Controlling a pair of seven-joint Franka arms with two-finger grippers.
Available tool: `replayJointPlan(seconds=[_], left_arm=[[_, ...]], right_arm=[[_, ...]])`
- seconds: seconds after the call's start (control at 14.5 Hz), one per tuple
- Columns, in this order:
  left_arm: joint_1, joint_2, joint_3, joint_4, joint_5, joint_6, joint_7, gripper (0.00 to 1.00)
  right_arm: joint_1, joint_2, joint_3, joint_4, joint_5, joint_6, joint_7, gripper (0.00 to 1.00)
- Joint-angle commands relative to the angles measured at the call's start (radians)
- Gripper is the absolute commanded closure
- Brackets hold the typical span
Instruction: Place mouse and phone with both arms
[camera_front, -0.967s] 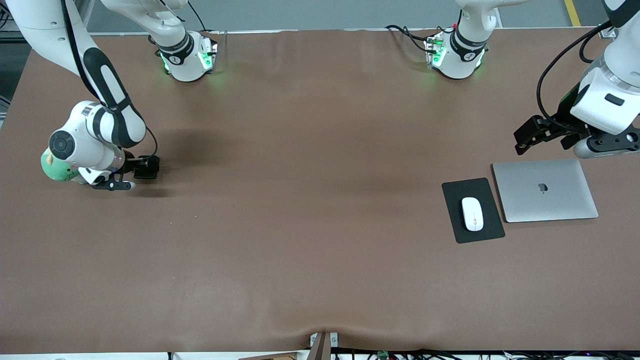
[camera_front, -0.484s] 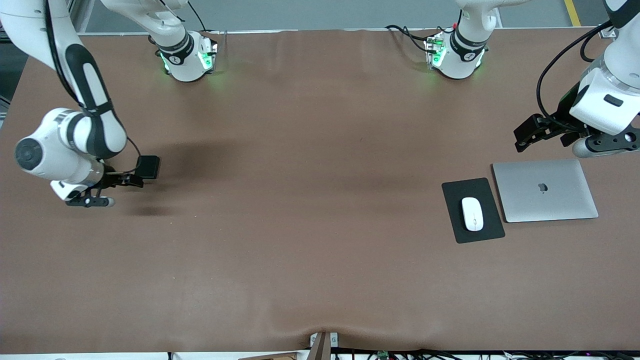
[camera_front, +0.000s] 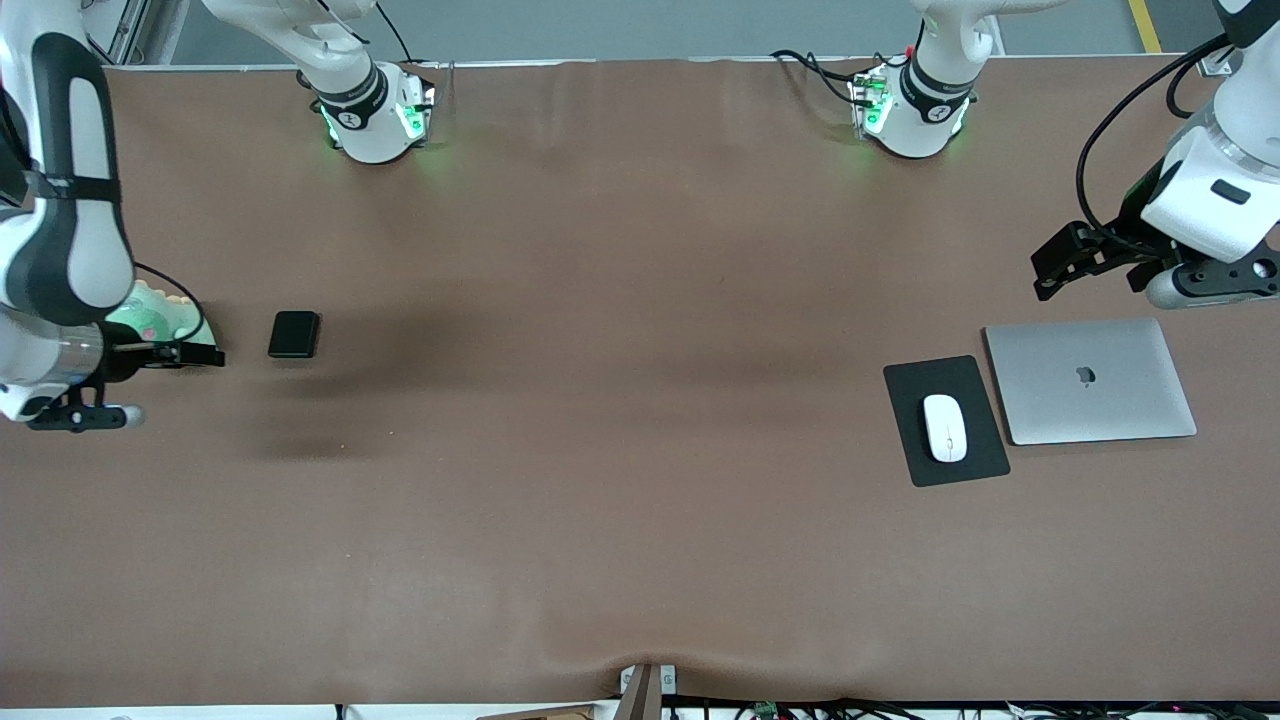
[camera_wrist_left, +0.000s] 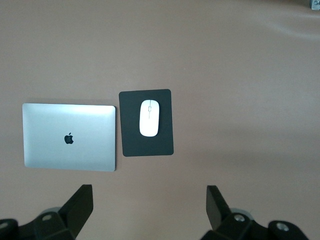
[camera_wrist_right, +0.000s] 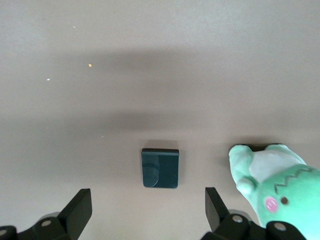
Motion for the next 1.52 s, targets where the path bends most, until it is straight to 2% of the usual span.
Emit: replayJointPlan(seconds=[0.0,0.21,0.41,0.69,0.9,1.45], left_arm=[[-0.028,-0.06,0.054,-0.046,-0.019,-0.013,0.056,0.0],[-0.025,-0.077,0.054,-0.06,-0.021,-0.037,0.066,0.0],[-0.005,-0.069,0.056,-0.035,-0.025,-0.07,0.09,0.0],[0.005,-0.054,0.06,-0.015,-0.022,-0.07,0.135,0.0],[0.003,-0.042,0.059,-0.015,-0.022,-0.071,0.138,0.0],[0.005,-0.043,0.059,-0.012,-0.016,-0.071,0.158,0.0]], right_arm=[[-0.017,0.011,0.009,0.107,-0.009,-0.094,-0.01,0.0],[-0.013,0.013,0.01,0.2,-0.008,-0.18,-0.008,0.0],[-0.017,0.02,0.012,0.297,-0.011,-0.266,-0.002,0.0],[-0.025,0.016,0.021,0.437,-0.008,-0.409,0.142,0.0],[-0.02,-0.019,0.02,0.44,-0.001,-0.516,0.15,0.0],[-0.011,-0.17,0.032,0.409,-0.001,-0.575,0.189,0.0]])
